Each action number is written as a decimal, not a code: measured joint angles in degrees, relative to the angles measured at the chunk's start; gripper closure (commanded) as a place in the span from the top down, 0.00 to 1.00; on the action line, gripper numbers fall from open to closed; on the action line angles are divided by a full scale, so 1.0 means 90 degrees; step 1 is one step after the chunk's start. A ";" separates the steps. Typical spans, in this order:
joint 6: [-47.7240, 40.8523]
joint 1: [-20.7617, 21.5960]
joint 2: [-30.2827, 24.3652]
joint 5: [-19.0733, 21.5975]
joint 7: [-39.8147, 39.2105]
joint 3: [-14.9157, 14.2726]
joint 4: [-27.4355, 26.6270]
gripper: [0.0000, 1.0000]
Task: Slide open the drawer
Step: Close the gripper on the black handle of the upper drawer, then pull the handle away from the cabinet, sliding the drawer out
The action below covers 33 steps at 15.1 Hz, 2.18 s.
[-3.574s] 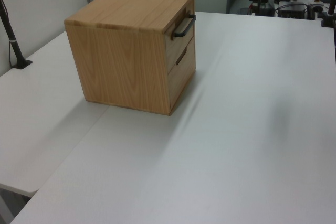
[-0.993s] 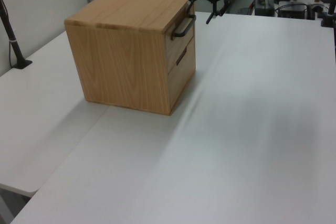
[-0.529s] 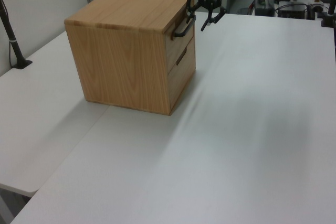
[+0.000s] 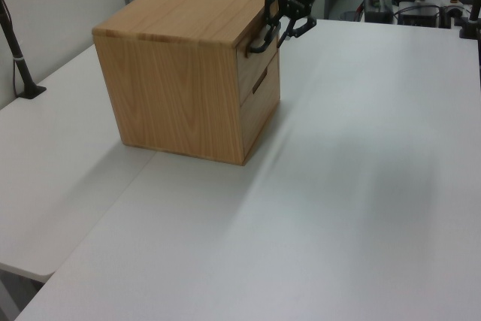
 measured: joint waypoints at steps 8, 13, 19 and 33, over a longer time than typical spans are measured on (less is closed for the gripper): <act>0.0029 -0.0002 -0.0474 0.0001 -0.0123 -0.0007 -0.0564 0.08; -0.0068 -0.0018 -0.1273 0.0039 -0.0395 -0.0016 -0.1484 0.08; -0.1109 -0.0041 -0.2352 0.0567 -0.1493 -0.0366 -0.2404 0.08; -0.2960 -0.0074 -0.3073 0.0601 -0.2755 -0.0751 -0.2774 1.00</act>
